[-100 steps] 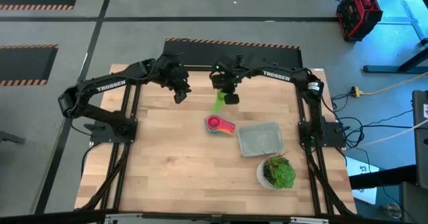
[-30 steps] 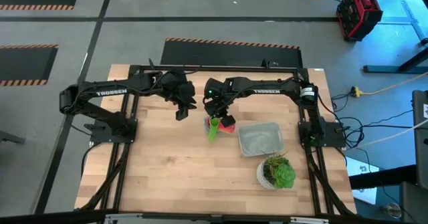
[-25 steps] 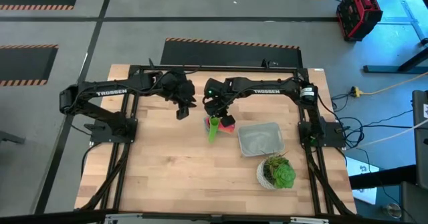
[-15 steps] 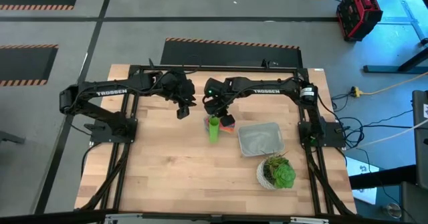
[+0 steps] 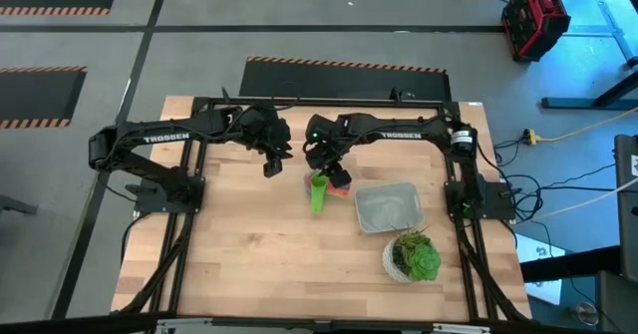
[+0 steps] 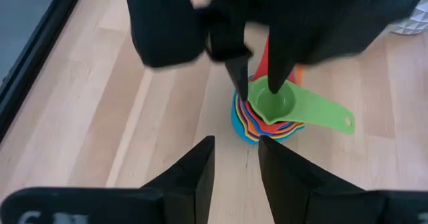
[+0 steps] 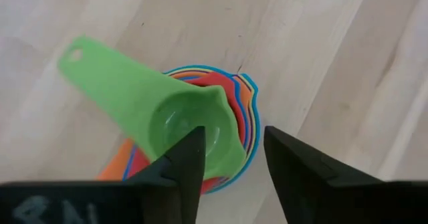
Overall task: Nest measuring cups in basket
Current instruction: Stack the green measuring cup on top of the pink measuring cup
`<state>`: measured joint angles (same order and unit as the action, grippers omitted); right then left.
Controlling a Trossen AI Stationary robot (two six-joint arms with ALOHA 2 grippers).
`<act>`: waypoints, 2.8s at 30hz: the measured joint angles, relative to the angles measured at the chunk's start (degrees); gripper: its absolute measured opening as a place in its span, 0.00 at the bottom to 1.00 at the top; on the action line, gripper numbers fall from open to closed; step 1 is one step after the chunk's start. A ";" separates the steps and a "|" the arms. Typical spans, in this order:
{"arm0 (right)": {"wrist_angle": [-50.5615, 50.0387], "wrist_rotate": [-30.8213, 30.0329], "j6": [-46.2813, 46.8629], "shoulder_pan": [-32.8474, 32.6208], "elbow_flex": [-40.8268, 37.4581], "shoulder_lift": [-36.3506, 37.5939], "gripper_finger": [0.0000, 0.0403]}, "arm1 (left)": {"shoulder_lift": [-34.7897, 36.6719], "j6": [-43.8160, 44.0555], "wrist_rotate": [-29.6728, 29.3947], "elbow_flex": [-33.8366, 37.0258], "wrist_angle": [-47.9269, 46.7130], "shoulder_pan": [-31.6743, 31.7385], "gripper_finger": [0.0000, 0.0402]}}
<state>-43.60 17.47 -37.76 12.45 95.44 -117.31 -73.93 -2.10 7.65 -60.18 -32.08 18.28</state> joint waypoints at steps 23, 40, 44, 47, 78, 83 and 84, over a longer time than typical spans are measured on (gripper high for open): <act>-4.28 -14.57 4.19 3.69 -15.76 13.99 0.39 | 0.00 20.49 0.68 16.31 14.03 -15.48 0.27; 8.76 -11.82 9.48 4.17 -25.23 13.96 0.39 | -5.22 42.60 -18.23 27.34 37.84 -28.84 0.27; 12.00 -11.80 9.27 3.59 -28.28 13.92 0.39 | -10.96 42.67 -18.88 27.32 45.44 -29.90 0.27; 14.58 -11.78 9.26 3.34 -30.27 13.92 0.39 | -15.15 42.68 -19.06 27.28 50.96 -29.84 0.27; 18.58 -2.61 12.27 -1.88 -32.04 13.90 0.39 | -33.16 41.43 -15.71 9.66 59.52 -22.14 0.27; 17.15 -2.80 13.34 -1.56 -30.80 13.90 0.39 | -33.14 39.92 -15.97 9.64 59.58 -22.58 0.27; 16.47 -2.80 13.34 -1.45 -30.22 13.90 0.39 | -33.10 39.89 -15.97 9.64 59.57 -22.58 0.27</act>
<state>-27.13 14.68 -24.42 11.00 65.22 -103.42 -107.03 37.79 -8.32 -50.54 27.50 -4.29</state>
